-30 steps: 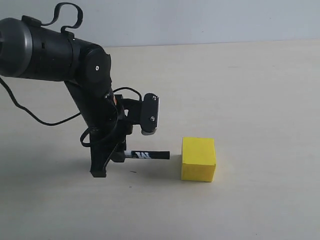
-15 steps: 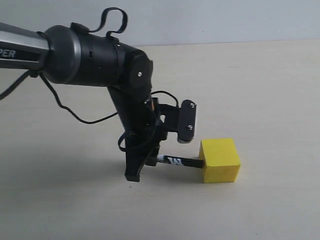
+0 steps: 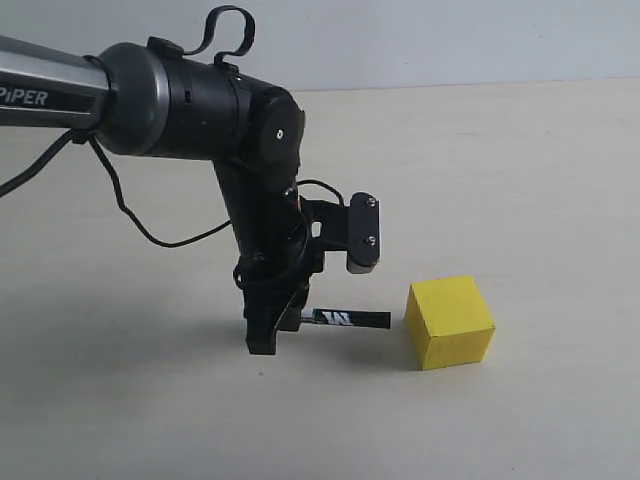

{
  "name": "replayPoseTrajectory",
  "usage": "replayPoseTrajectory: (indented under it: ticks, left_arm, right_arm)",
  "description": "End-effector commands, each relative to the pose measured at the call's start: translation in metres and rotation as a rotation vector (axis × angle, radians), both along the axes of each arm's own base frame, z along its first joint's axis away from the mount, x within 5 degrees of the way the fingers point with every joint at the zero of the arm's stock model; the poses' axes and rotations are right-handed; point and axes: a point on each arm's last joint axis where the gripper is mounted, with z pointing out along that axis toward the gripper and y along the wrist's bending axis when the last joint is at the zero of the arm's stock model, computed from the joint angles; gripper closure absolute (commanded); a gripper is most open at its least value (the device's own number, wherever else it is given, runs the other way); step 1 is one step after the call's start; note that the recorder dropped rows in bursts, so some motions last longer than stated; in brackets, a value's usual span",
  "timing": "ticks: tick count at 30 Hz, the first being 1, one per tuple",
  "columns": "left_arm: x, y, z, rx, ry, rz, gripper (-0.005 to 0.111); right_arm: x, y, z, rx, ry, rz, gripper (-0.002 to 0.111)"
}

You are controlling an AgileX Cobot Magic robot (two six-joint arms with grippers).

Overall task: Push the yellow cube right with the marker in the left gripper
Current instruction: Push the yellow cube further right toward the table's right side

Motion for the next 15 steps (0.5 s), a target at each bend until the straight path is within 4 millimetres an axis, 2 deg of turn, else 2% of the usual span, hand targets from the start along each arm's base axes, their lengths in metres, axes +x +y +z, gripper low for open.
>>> replayPoseTrajectory:
  ticks: [1, 5, 8, 10, 12, 15]
  left_arm:
    - [0.002, 0.000, 0.003, 0.006, -0.009, 0.084, 0.107]
    - [-0.004, -0.011, 0.004, -0.006, -0.039, 0.087, 0.107]
    - [-0.011, -0.040, 0.004, -0.034, -0.057, 0.044, 0.107]
    - [-0.011, -0.052, 0.003, -0.013, -0.041, 0.034, 0.107]
    - [-0.009, -0.048, 0.002, 0.029, -0.044, 0.017, 0.107]
    - [0.006, -0.029, 0.003, 0.086, -0.016, 0.060, 0.107]
  right_arm:
    - [0.000, 0.000, -0.001, -0.004, -0.008, 0.000, 0.108]
    - [0.000, 0.000, -0.001, -0.004, -0.008, 0.000, 0.108]
    - [0.000, 0.000, -0.001, -0.004, -0.008, 0.000, 0.108]
    - [0.000, 0.000, -0.001, -0.004, -0.008, 0.000, 0.108]
    - [0.000, 0.000, -0.001, -0.004, -0.008, 0.000, 0.108]
    - [0.000, 0.000, -0.001, -0.004, -0.008, 0.000, 0.108]
